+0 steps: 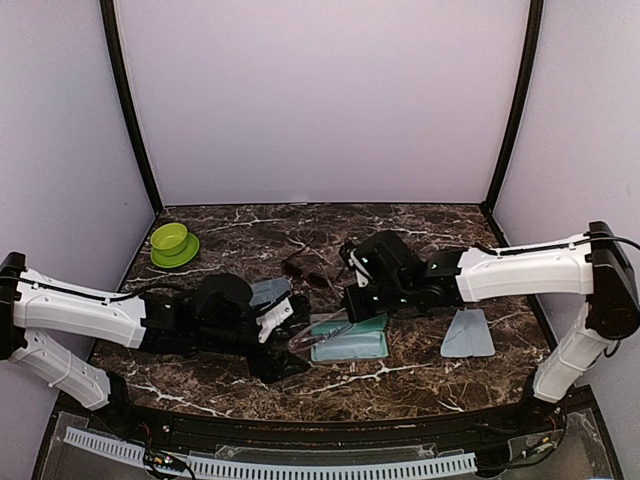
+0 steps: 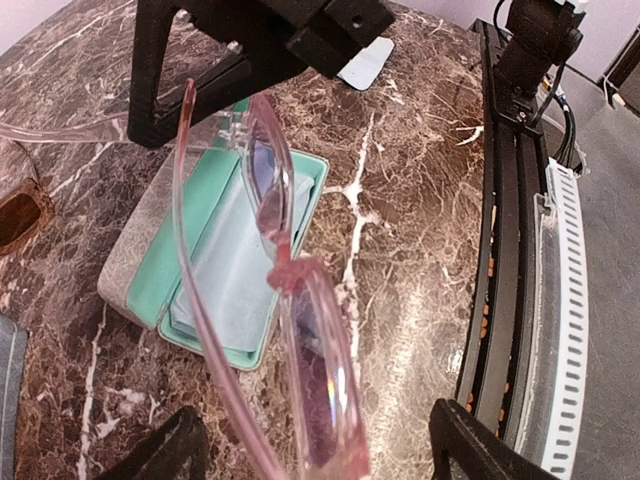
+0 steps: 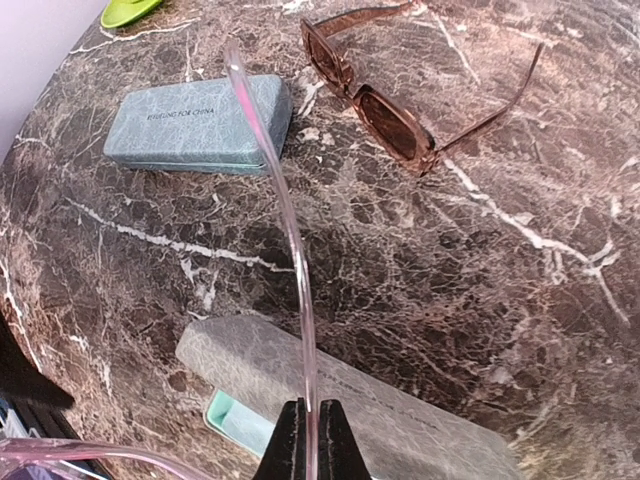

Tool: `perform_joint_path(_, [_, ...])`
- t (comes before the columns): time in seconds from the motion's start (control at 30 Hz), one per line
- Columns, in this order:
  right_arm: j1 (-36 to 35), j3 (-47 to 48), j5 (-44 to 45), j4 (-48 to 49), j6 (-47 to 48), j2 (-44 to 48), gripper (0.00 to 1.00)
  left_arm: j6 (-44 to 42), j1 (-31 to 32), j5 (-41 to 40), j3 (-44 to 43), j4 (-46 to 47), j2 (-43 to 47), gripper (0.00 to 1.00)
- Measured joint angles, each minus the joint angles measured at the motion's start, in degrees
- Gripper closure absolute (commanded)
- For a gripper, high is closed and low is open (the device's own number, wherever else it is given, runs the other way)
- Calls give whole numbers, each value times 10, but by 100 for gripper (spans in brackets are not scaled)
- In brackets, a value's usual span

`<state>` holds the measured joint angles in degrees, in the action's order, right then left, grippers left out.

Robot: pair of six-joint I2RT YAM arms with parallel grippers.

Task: Organize the sunglasses
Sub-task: Close the right temple of the sunglasses on the sunglasses.

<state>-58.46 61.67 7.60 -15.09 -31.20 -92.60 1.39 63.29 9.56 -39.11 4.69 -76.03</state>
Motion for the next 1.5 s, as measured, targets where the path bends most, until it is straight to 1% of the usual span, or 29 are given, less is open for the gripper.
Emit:
perform_joint_path(0.1, [0, -22, 13, 13, 24, 25, 100, 16, 0, 2, 10, 8, 23, 5])
perform_joint_path(0.23, [0, -37, 30, 30, 57, 39, 100, 42, 0, 13, 10, 26, 46, 1])
perform_joint_path(0.37, [-5, -55, 56, 51, 89, 46, 100, 87, -2, 32, 8, 35, 57, 1])
perform_joint_path(0.53, [-20, -93, 101, 86, 120, 81, 100, 190, -24, 87, 5, 49, 52, 1])
perform_joint_path(0.73, [-47, -128, 154, 144, 151, 129, 100, 316, -59, 148, 5, 92, 21, 2])
perform_joint_path(0.9, [-65, -143, 193, 178, 167, 141, 100, 382, -73, 175, 4, 118, -6, 2])
perform_joint_path(1.17, [-83, -154, 239, 212, 180, 146, 100, 448, -78, 229, -9, 155, -73, 9])
perform_joint_path(1.37, [-88, -155, 246, 225, 185, 146, 100, 475, -79, 263, -13, 189, -101, 23])
perform_joint_path(1.5, [-90, -155, 246, 228, 185, 146, 100, 485, -81, 277, -14, 206, -108, 30])
